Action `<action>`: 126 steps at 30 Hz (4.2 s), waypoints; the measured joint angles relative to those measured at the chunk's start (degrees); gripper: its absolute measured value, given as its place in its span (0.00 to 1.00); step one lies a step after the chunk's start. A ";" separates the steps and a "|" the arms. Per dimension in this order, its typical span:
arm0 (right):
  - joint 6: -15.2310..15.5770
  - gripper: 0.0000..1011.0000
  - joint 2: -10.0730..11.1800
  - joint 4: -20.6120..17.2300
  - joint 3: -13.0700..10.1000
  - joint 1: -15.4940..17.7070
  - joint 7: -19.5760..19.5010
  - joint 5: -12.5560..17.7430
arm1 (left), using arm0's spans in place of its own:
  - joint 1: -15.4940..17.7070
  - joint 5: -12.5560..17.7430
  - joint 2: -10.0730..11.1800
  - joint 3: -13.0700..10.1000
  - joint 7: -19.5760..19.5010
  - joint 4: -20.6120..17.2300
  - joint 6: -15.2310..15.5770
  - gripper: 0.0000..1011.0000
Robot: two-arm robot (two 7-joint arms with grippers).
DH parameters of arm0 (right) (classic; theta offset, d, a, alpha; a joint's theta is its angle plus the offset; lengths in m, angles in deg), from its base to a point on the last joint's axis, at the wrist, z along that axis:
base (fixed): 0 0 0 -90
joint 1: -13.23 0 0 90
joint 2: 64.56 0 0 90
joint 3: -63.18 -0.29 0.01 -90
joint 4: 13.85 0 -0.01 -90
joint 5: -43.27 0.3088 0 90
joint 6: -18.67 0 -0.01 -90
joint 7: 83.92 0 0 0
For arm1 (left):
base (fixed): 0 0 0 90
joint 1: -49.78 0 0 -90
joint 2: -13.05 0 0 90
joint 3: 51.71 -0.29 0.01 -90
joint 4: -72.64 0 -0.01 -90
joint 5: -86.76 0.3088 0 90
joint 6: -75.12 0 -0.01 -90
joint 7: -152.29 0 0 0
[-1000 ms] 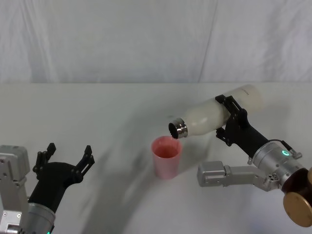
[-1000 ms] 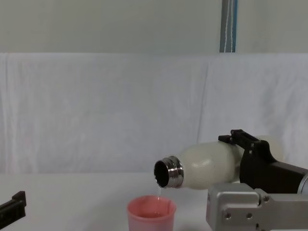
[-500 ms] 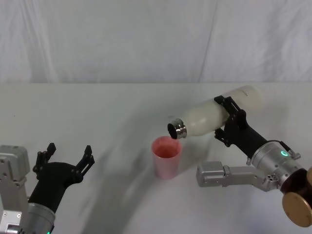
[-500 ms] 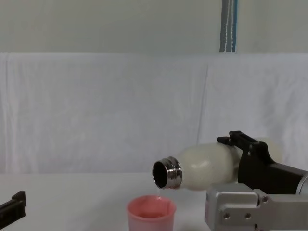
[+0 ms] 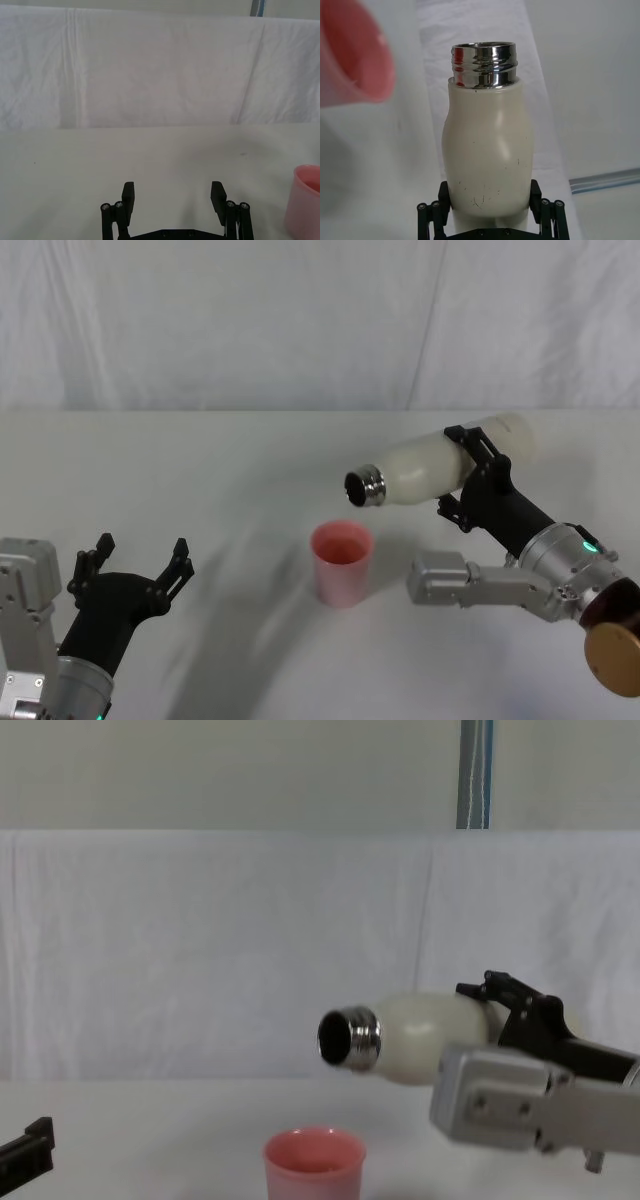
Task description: Grasp the thermos with one hand and pour water into the cup lid.
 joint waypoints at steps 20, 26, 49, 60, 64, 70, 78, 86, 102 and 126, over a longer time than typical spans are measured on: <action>-2.29 0.94 -5.20 -4.04 -11.27 3.79 9.20 24.70 | 0.00 0.00 0.00 0.00 0.00 0.00 0.00 0.99; -1.02 0.94 -7.62 -4.94 -15.96 5.26 13.35 35.81 | 0.00 0.00 0.00 0.00 0.00 0.00 0.00 0.99; 5.85 0.94 -10.48 -7.14 -23.24 9.22 17.88 56.21 | 0.00 0.00 0.00 0.00 0.00 0.00 0.00 0.99; 8.42 0.94 -10.42 -7.50 -23.58 10.19 17.59 60.55 | 0.00 0.00 0.00 0.00 0.00 0.00 0.00 0.99; 9.01 0.94 -10.56 -7.08 -23.60 10.21 17.06 61.55 | 0.00 0.00 0.00 0.00 0.00 0.00 0.00 0.99; 9.69 0.94 -10.90 -6.04 -23.37 9.63 16.50 63.02 | 0.00 0.00 0.00 0.00 -0.01 0.00 0.00 0.99; 10.19 0.94 -11.26 -4.57 -22.80 8.66 16.00 64.34 | 0.00 0.00 0.00 0.00 0.00 0.00 0.00 0.99; 10.06 0.94 -11.54 -3.18 -22.06 7.51 15.71 65.05 | 0.00 0.00 0.00 0.00 -0.01 0.00 0.00 0.99; 9.83 0.94 -11.88 0.37 -20.78 5.08 15.91 66.03 | 0.00 0.00 0.00 0.00 0.00 0.00 0.00 0.99; 9.26 0.94 -11.51 3.75 -19.14 3.29 15.93 64.39 | 0.00 0.00 0.00 0.00 0.00 0.00 0.00 0.99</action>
